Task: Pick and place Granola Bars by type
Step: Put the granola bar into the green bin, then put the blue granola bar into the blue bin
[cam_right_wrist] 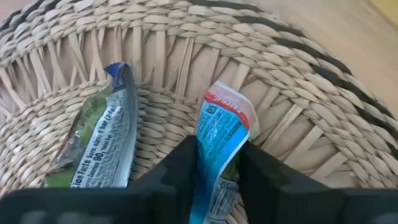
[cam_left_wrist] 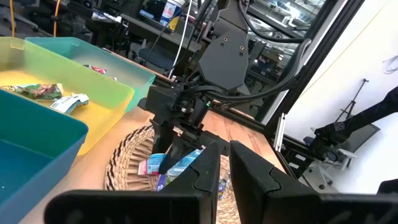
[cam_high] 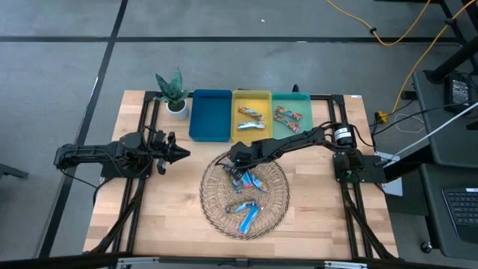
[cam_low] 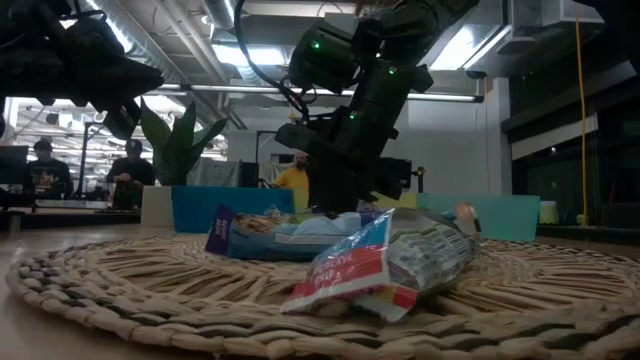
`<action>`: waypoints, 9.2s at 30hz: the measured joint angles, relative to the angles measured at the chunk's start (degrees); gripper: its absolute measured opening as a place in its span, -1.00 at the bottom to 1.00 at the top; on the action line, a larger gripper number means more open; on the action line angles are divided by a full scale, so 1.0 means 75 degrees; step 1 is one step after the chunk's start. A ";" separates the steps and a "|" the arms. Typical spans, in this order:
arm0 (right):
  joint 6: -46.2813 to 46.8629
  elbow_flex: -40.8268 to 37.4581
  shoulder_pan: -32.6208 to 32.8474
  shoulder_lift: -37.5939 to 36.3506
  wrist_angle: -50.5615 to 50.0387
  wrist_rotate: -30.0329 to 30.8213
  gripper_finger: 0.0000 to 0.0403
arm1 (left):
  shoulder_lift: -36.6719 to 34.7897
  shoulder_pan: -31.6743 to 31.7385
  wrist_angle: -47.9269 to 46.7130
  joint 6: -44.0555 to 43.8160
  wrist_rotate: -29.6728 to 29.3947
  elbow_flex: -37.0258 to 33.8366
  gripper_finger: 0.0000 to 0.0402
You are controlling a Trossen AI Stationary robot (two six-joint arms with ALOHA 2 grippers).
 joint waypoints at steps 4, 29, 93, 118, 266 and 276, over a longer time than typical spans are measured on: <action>-0.0022 -0.0014 0.0000 -0.0073 -0.0013 -0.0083 -0.62 | 0.0002 0.0003 0.0001 0.0000 0.0000 0.0001 -0.84; -0.2838 0.3616 0.0003 -0.0264 -0.2784 -0.0042 -0.66 | 0.0001 0.0000 -0.0002 0.0000 0.0000 0.0001 -0.84; -0.6010 0.5948 -0.4224 -0.3191 -0.8161 0.1094 -0.66 | 0.0002 0.0001 0.0000 0.0000 0.0000 0.0003 -0.84; -0.6950 0.0504 -0.6884 -0.3623 -0.4745 -0.1220 -0.66 | 0.0000 0.0001 -0.0001 0.0000 0.0000 0.0001 -0.84; -0.3741 -0.8823 0.0191 -1.1975 0.6677 -0.0035 -0.28 | 0.0003 0.0000 0.0000 0.0000 0.0000 0.0003 -0.84; -0.4174 -1.0479 0.0160 -1.5463 0.6544 0.0104 -0.30 | 0.0001 0.0003 0.0001 0.0000 0.0000 0.0003 -0.84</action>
